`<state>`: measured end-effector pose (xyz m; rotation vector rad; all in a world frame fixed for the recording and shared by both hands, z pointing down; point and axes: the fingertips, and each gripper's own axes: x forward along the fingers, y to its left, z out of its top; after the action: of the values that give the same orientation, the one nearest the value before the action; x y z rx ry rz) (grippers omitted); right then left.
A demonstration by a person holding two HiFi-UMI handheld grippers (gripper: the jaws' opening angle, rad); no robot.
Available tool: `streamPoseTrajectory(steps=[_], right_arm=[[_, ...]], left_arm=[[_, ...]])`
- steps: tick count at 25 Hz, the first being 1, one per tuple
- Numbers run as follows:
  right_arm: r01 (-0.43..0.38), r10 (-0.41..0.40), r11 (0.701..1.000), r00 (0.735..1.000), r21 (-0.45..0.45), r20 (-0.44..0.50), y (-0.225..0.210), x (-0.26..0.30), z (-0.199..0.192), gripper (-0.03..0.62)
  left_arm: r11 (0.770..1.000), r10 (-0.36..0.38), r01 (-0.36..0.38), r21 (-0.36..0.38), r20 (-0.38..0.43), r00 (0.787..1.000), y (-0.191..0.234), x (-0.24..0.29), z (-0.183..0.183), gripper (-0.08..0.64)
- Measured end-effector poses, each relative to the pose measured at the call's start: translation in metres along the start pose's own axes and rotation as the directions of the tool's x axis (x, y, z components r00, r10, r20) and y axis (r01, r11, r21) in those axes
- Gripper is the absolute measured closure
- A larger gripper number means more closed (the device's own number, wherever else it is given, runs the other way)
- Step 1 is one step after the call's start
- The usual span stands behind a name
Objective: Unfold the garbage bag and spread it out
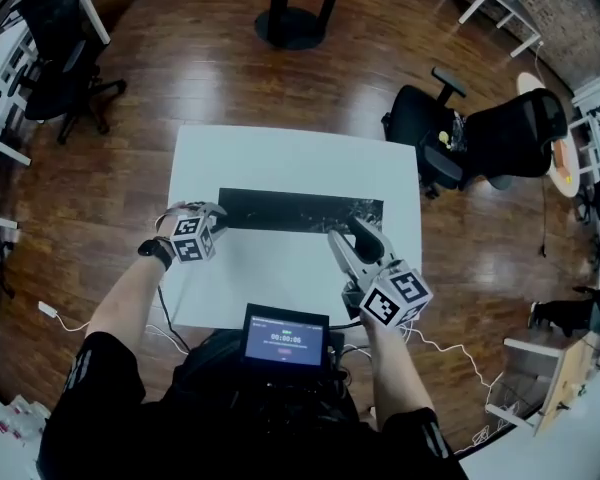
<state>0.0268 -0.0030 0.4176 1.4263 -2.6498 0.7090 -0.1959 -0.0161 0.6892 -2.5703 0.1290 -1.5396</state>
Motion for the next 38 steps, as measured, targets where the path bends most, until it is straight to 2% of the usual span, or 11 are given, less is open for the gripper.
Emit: streamPoseTrajectory(steps=[10, 15, 18, 21, 28, 30, 33, 38], right_arm=[[-0.109, 0.11, 0.994, 0.988, 0.008, -0.109, -0.008, 0.061, -0.031, 0.383], [-0.138, 0.137, 0.99, 0.978, 0.003, -0.156, -0.019, 0.08, -0.044, 0.383], [-0.15, 0.148, 0.989, 0.97, 0.004, -0.191, -0.024, 0.089, -0.055, 0.383], [-0.165, 0.165, 0.986, 0.963, 0.02, -0.212, -0.026, 0.095, -0.063, 0.383], [-0.202, 0.199, 0.979, 0.947, 0.016, -0.251, -0.025, 0.107, -0.075, 0.383], [-0.209, 0.205, 0.978, 0.943, 0.015, -0.262, -0.026, 0.11, -0.078, 0.383], [-0.222, 0.215, 0.975, 0.934, 0.007, -0.285, -0.025, 0.113, -0.086, 0.383], [-0.248, 0.232, 0.969, 0.915, -0.006, -0.33, -0.02, 0.121, -0.102, 0.383]], left_arm=[[0.997, -0.082, 0.081, -0.005, -0.078, 0.994, 0.005, 0.03, -0.029, 0.483], [0.991, -0.13, 0.132, 0.011, -0.12, 0.984, 0.001, 0.037, -0.034, 0.483], [0.99, -0.137, 0.139, 0.009, -0.121, 0.983, 0.003, 0.039, -0.034, 0.483], [0.985, -0.172, 0.17, -0.022, -0.125, 0.977, 0.0, 0.041, -0.039, 0.492], [0.979, -0.202, 0.2, -0.028, -0.134, 0.97, -0.003, 0.033, -0.033, 0.549], [0.977, -0.209, 0.205, -0.052, -0.111, 0.972, -0.001, 0.03, -0.028, 0.554], [0.976, -0.187, 0.182, -0.121, -0.028, 0.982, 0.012, 0.024, -0.015, 0.558], [0.955, -0.167, 0.177, -0.237, 0.061, 0.984, 0.033, 0.01, -0.006, 0.557]])
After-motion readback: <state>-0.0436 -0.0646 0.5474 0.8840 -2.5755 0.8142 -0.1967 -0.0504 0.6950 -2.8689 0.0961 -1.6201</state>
